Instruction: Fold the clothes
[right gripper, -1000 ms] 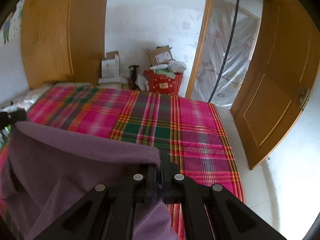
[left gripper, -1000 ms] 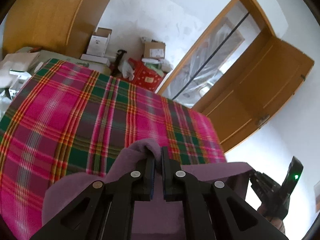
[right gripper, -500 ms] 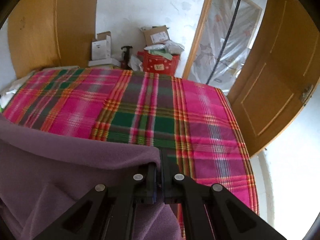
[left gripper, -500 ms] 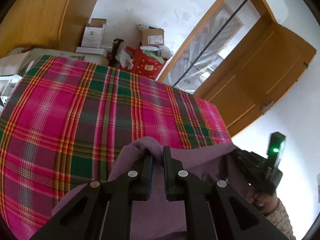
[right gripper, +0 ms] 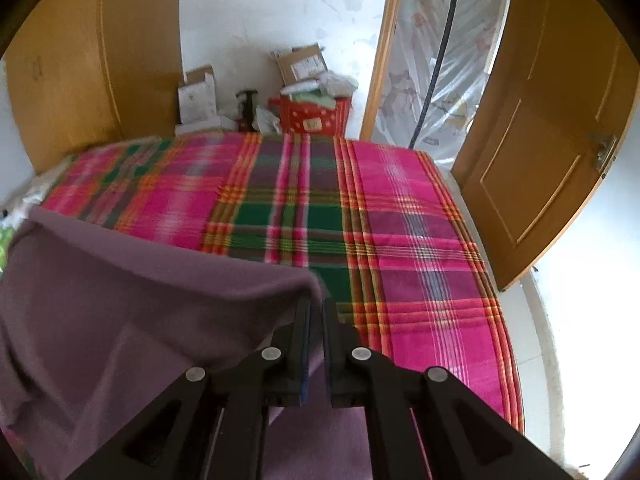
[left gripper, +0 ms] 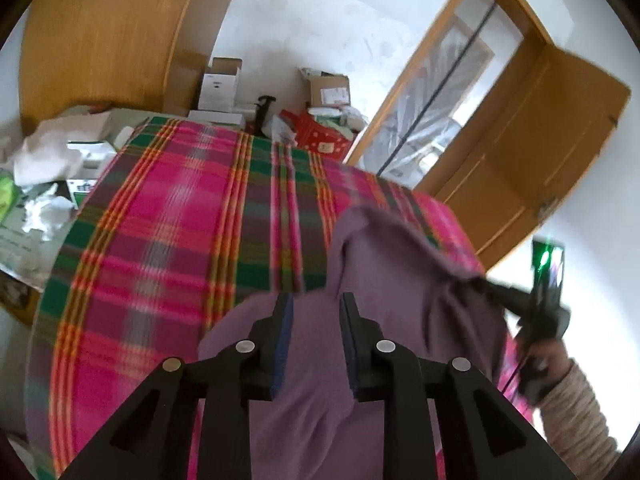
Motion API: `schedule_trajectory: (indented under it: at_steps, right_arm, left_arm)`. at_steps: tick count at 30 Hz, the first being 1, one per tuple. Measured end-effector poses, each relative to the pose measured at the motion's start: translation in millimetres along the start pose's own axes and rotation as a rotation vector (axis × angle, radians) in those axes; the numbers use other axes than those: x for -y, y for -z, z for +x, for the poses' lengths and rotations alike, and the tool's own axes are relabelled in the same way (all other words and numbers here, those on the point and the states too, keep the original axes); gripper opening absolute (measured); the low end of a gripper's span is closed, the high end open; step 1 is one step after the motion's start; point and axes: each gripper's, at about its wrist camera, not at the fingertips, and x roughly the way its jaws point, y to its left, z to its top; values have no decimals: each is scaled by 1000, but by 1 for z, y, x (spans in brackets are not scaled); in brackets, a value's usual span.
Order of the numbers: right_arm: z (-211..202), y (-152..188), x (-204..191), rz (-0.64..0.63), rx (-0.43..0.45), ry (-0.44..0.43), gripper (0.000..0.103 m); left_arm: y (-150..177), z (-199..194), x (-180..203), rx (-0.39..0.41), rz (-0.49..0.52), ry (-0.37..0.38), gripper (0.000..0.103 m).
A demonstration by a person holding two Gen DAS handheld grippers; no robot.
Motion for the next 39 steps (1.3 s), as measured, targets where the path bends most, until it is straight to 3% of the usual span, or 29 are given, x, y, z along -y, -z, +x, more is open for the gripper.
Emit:
schedule_trajectory:
  at_steps: [6,9,14,24,27,31,35,39]
  right_arm:
    - [-67,23,-9,25,118,-103,13]
    - [-92,47,-25,0,138,-169,18]
    - [-120,91,-58,-50,144,-271,22]
    - [-92,144,-106,-32,-18,-435,38]
    - [-82,153,-113,10,-57,-484,50]
    - [-73,156,-122,27,-82,-536,68]
    - [-64,149,-128,57,-73,-488,69]
    - [-51,143,-129,108,-88,-431,69]
  left_arm:
    - [43,-13,19,-16,152,-67,26]
    - [62,-16,26,4,219,-95,26]
    - [85,-18,34,-27,265,-113,26]
    - [117,-4,45,-53,340,-247,30]
    - [123,2,43,-54,366,-320,30]
    - [121,5,37,-46,352,-360,30]
    - [116,15,36,-51,367,-389,30]
    - [110,23,35,-68,334,-372,30]
